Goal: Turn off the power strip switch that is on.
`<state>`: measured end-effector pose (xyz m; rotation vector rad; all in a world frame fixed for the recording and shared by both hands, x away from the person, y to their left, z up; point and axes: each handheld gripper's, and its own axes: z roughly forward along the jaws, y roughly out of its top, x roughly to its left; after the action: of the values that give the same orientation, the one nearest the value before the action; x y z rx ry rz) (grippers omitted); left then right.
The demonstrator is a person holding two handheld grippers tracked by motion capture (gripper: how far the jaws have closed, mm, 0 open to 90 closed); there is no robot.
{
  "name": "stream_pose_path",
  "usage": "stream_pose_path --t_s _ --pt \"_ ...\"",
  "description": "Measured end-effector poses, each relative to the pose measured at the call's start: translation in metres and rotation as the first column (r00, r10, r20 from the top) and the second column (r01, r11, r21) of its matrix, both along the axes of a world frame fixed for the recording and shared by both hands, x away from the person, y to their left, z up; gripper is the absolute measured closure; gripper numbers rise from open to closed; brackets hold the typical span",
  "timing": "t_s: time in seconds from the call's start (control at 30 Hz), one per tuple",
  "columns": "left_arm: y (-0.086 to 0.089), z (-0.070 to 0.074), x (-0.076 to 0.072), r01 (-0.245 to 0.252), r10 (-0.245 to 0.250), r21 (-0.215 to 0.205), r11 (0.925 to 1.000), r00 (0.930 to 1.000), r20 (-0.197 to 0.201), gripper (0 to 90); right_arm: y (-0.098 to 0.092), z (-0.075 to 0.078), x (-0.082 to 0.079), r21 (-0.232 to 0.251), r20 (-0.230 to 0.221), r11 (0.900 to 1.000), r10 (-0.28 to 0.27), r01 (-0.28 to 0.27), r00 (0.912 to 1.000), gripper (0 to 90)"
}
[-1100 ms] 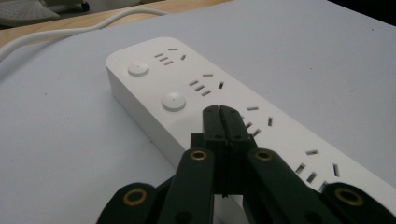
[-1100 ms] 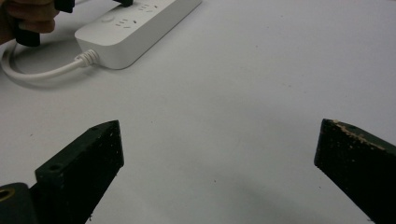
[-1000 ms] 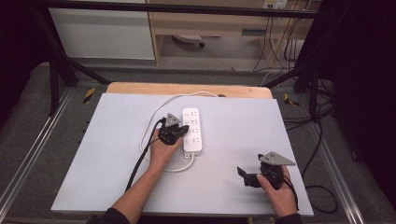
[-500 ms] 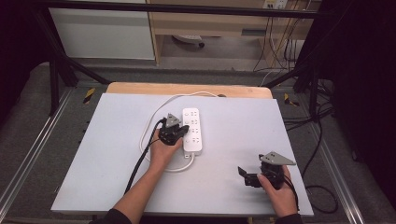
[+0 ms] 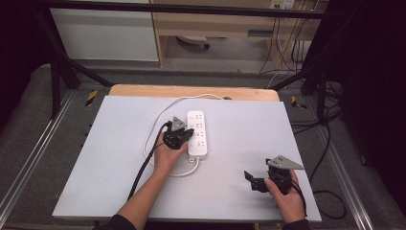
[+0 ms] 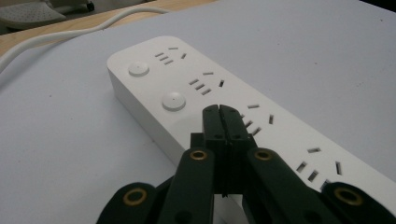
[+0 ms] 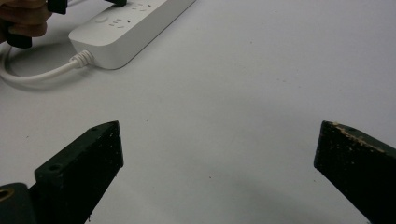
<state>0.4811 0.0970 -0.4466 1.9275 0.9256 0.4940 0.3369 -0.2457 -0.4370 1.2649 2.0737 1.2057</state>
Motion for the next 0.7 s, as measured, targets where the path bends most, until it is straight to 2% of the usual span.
stream_pose_path --t_s 0.7 --pt "-0.0018 0.0015 0.0004 -0.009 0.009 0.01 0.9999 0.9999 -0.013 90.0 0.0003 -0.0005 0.0001 -0.004 -0.001 1.0 -0.002 0.002 1.0 2.1"
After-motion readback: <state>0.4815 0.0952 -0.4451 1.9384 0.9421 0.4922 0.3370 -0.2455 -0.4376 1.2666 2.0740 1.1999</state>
